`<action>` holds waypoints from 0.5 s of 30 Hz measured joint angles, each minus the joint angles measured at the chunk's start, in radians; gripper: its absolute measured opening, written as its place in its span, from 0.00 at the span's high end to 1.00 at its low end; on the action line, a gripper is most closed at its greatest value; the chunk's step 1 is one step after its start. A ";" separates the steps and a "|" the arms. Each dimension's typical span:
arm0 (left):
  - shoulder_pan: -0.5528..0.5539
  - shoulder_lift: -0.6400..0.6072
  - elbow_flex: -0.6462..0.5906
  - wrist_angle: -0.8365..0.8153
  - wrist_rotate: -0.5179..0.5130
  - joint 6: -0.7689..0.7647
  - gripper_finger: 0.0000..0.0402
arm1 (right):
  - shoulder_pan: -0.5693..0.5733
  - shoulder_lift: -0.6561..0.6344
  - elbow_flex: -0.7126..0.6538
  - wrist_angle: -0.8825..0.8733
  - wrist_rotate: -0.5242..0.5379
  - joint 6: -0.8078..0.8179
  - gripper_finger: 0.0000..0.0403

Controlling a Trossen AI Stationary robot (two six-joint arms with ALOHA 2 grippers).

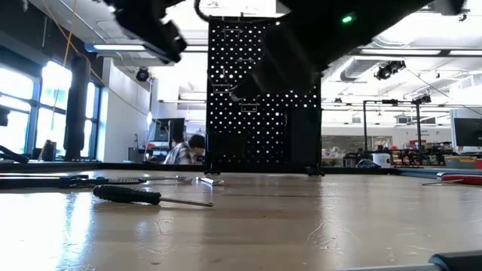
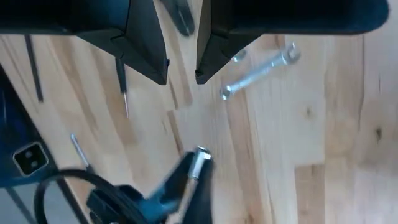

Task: Hang tools onto peg board
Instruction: Put the socket into the left bin on the pegboard

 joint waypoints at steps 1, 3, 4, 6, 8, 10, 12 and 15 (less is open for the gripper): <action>-0.003 -0.017 -0.023 0.001 -0.008 -0.008 0.81 | -0.016 0.000 0.000 0.015 -0.013 -0.014 0.86; -0.005 -0.054 -0.072 0.001 -0.025 -0.029 0.81 | -0.051 0.000 0.000 0.048 -0.043 -0.043 0.86; -0.005 -0.071 -0.097 0.005 -0.037 -0.040 0.81 | -0.068 0.000 0.000 0.064 -0.053 -0.058 0.86; -0.005 -0.106 -0.153 0.028 -0.048 -0.059 0.81 | -0.104 0.000 0.000 0.089 -0.072 -0.086 0.86; -0.005 -0.141 -0.211 0.074 -0.049 -0.082 0.81 | -0.143 0.000 0.000 0.116 -0.087 -0.111 0.86; -0.005 -0.176 -0.267 0.139 -0.048 -0.104 0.81 | -0.184 0.000 0.000 0.144 -0.096 -0.130 0.86; -0.009 -0.208 -0.322 0.198 -0.048 -0.120 0.81 | -0.227 0.000 0.000 0.171 -0.119 -0.146 0.86; -0.016 -0.246 -0.391 0.287 -0.048 -0.127 0.81 | -0.294 0.000 0.000 0.206 -0.153 -0.173 0.86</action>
